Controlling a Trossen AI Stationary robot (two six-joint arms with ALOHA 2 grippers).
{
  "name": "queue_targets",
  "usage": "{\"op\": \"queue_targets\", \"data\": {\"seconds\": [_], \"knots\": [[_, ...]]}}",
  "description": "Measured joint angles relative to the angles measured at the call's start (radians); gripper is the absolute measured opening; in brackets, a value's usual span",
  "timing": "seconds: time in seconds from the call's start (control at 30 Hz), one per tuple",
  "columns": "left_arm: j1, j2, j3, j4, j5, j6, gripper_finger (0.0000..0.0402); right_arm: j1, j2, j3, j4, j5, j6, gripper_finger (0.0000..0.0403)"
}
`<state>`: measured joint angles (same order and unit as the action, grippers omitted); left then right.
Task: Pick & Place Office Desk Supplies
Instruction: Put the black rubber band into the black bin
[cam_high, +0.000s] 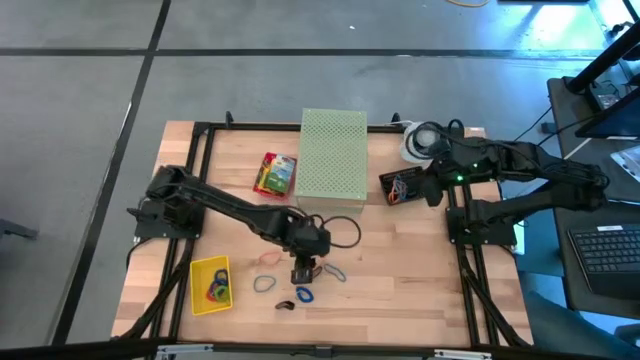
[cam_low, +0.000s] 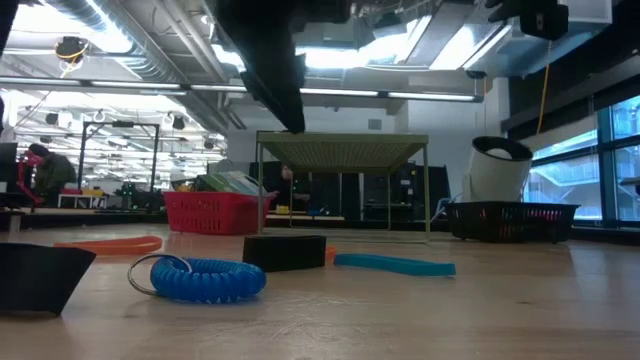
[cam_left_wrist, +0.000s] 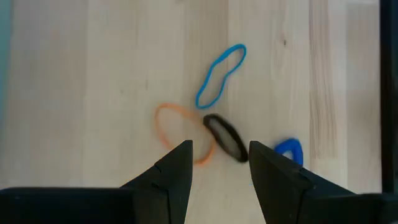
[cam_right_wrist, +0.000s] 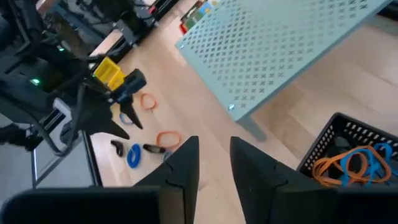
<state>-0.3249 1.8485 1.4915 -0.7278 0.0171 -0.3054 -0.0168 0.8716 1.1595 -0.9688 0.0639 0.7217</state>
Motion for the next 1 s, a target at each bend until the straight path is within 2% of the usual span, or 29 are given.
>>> {"op": "queue_targets", "data": {"seconds": [0.27,0.47,0.7,1.0], "knots": [[-0.059,0.143,0.126,-0.003,-0.053,-0.186,0.0155,0.081,0.000,0.000,-0.041,0.000,-0.011,0.0091],[-0.102,0.235,0.197,-0.067,-0.093,-0.290,0.0155,0.130,-0.003,0.000,-0.085,0.063,-0.035,0.0091],[-0.109,0.269,0.201,-0.144,-0.130,-0.388,0.0155,0.168,-0.007,0.000,-0.088,0.086,-0.050,0.0090],[-0.111,0.278,0.201,-0.143,-0.101,-0.391,0.0155,0.204,-0.007,0.000,-0.091,0.112,-0.050,0.0090]]}}
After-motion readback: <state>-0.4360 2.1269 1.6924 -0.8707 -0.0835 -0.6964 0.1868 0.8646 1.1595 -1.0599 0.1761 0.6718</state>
